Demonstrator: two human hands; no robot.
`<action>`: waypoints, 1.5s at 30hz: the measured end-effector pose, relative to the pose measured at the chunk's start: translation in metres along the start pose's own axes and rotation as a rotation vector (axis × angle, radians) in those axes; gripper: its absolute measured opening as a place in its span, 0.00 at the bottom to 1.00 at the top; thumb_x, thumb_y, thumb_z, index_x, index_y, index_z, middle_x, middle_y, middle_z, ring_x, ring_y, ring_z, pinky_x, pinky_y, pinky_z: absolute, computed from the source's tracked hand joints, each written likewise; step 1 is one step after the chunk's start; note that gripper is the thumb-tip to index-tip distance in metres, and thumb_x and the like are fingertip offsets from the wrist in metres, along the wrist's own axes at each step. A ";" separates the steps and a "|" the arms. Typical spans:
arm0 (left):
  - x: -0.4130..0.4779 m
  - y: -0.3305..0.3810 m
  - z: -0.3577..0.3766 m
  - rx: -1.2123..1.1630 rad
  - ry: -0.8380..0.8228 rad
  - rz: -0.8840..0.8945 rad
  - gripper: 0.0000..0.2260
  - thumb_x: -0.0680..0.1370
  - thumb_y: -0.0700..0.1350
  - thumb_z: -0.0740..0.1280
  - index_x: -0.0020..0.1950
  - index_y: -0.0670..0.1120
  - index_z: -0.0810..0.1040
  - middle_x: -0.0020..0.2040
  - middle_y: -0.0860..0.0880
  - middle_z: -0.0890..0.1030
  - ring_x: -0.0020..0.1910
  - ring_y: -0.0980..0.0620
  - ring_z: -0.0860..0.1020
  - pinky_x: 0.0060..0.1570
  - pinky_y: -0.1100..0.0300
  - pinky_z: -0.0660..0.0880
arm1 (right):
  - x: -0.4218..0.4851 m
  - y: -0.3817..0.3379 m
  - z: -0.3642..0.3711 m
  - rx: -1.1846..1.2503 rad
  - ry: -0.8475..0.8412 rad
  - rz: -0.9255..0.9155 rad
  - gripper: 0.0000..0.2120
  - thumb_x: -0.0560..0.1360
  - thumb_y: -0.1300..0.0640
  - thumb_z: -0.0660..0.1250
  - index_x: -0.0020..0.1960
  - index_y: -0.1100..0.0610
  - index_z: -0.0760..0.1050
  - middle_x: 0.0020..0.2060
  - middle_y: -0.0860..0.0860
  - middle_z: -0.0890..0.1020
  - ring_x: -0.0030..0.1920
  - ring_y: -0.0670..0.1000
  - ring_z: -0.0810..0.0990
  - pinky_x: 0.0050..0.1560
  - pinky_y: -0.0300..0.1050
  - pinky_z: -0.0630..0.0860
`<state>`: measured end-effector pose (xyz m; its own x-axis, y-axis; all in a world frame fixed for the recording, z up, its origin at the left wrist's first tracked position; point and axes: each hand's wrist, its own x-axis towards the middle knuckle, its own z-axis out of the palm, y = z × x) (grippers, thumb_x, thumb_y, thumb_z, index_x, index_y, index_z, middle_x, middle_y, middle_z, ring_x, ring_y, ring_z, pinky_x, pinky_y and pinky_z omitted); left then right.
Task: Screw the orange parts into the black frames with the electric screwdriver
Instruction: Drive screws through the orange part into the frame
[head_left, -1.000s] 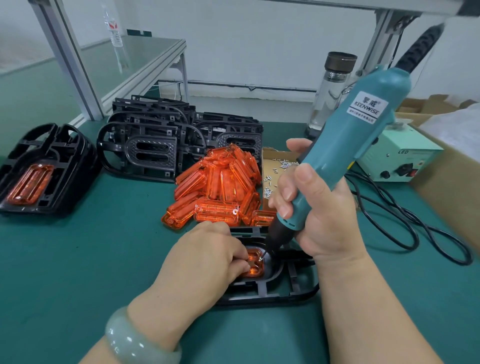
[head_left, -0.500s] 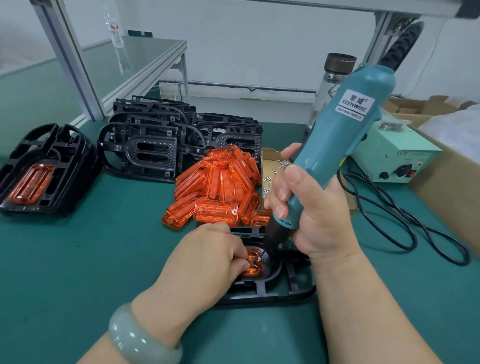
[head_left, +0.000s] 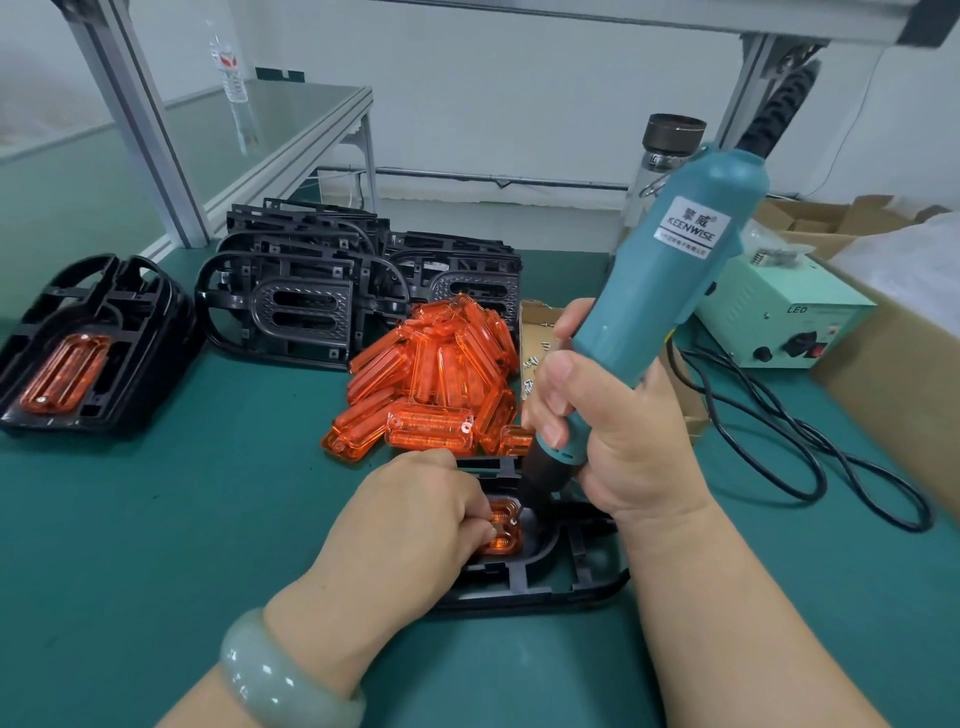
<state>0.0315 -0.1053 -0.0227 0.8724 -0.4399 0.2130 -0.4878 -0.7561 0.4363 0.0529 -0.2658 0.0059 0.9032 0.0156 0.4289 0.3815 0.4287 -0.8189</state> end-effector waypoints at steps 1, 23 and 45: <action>0.000 0.000 0.000 -0.002 -0.003 -0.006 0.07 0.74 0.53 0.68 0.48 0.54 0.83 0.43 0.55 0.74 0.47 0.55 0.73 0.48 0.59 0.71 | 0.000 0.000 0.000 0.004 0.005 0.005 0.09 0.68 0.58 0.68 0.47 0.52 0.74 0.26 0.48 0.71 0.21 0.47 0.68 0.31 0.44 0.69; 0.001 0.001 -0.004 -0.032 -0.055 -0.049 0.06 0.75 0.54 0.68 0.49 0.56 0.82 0.43 0.57 0.72 0.47 0.58 0.71 0.49 0.58 0.71 | 0.002 -0.010 -0.007 0.202 0.043 -0.059 0.24 0.66 0.47 0.78 0.53 0.56 0.71 0.27 0.47 0.72 0.23 0.45 0.71 0.35 0.41 0.74; 0.069 0.015 -0.022 0.075 0.030 0.039 0.11 0.78 0.47 0.63 0.58 0.54 0.80 0.54 0.57 0.82 0.53 0.58 0.77 0.50 0.70 0.66 | 0.004 -0.013 -0.033 0.421 0.351 0.018 0.06 0.73 0.54 0.62 0.47 0.55 0.73 0.26 0.46 0.70 0.22 0.44 0.69 0.31 0.39 0.74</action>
<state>0.0849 -0.1363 0.0181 0.8529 -0.4556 0.2550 -0.5211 -0.7735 0.3607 0.0580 -0.3011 0.0060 0.9478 -0.2449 0.2040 0.3184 0.7568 -0.5708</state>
